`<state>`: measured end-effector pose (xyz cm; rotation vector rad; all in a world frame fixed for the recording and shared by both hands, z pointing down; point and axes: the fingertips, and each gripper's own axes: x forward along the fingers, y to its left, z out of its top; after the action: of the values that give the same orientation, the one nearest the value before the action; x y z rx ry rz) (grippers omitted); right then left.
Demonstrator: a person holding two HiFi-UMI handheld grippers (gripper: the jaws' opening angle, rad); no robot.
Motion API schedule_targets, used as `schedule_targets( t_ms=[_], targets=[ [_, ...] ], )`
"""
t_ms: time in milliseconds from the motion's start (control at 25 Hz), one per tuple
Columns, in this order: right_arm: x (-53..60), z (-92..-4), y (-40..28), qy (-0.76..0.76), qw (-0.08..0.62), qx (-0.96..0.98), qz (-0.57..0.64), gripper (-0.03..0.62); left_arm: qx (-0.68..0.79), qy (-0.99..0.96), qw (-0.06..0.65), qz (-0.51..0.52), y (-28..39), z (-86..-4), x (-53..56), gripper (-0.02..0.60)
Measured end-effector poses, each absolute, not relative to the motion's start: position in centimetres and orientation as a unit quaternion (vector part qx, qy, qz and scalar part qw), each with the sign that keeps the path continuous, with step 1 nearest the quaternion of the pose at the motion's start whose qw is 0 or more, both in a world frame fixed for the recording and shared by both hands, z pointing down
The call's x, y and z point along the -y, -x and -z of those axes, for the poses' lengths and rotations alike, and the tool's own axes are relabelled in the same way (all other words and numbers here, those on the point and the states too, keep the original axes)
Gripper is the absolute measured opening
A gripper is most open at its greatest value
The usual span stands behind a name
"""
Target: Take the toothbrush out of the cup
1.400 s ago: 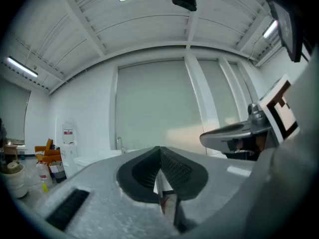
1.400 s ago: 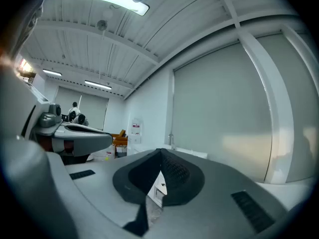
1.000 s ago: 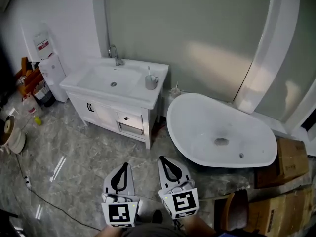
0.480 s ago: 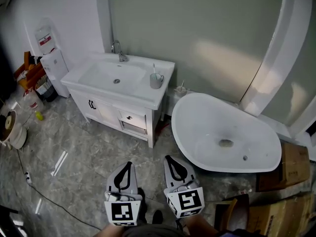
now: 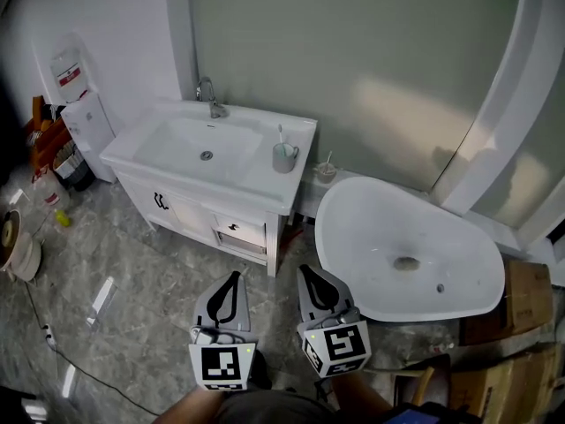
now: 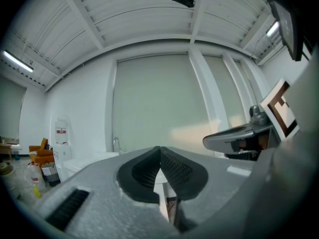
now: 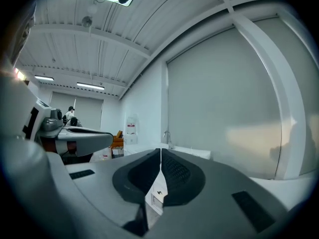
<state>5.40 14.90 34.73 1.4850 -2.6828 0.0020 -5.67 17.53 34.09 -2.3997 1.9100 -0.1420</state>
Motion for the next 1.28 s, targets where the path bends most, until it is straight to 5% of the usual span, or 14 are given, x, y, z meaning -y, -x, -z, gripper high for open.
schedule_targets(
  t_ms=[1280],
  targets=[
    [2.2,-37.0,1.0,-0.519,0.057,0.853,-0.008,0.015,-0.593,0.804,0.003,0.051,12.4,-37.1,-0.2,0.014]
  ],
)
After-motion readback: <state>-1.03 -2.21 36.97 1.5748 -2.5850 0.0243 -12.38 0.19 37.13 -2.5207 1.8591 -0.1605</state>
